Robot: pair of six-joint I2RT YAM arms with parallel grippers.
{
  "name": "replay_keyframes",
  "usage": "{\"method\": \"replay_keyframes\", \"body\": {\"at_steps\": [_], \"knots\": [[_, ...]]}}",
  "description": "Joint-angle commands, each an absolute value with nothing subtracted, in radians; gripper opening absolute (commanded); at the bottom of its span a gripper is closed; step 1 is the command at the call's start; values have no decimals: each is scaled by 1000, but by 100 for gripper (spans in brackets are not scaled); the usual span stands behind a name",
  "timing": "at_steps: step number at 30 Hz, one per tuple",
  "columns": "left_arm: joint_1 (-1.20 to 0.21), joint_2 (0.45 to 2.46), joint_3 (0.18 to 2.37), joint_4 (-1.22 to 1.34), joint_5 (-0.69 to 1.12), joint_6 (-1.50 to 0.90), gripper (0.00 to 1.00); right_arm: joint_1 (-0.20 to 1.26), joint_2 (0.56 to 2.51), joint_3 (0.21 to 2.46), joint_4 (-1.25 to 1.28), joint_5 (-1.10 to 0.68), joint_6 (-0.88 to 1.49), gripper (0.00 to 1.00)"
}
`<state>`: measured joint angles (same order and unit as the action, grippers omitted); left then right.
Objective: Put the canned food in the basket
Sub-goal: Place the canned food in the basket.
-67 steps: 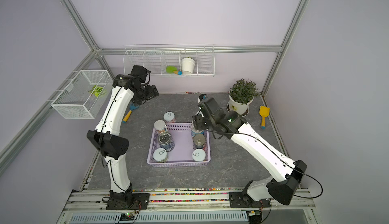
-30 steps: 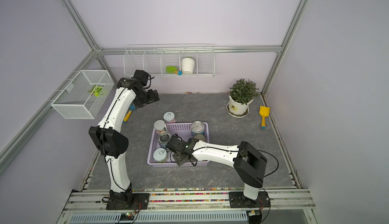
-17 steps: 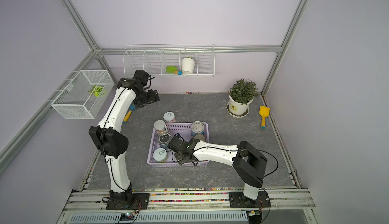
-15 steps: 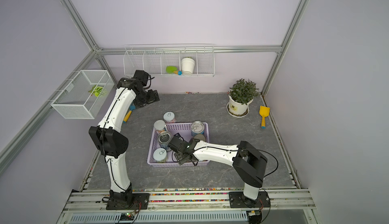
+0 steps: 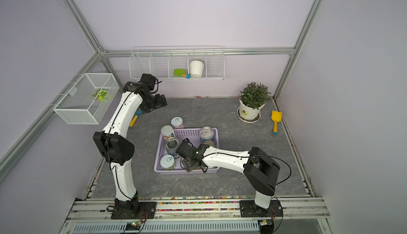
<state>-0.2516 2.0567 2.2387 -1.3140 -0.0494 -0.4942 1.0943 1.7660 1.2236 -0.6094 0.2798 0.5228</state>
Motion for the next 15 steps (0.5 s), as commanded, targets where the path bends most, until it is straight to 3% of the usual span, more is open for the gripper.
{"method": "replay_keyframes", "body": {"at_steps": [1, 10, 15], "knots": [[-245, 2049, 2228, -1302, -33, -483, 96, 1101, 1743, 1235, -691, 265, 515, 92], [-245, 2121, 2217, -1249, 44, -474, 96, 1097, 1449, 1295, -749, 363, 496, 95], [-269, 2200, 2245, -1236, 55, -448, 97, 1061, 1157, 1132, -647, 394, 536, 98]]}}
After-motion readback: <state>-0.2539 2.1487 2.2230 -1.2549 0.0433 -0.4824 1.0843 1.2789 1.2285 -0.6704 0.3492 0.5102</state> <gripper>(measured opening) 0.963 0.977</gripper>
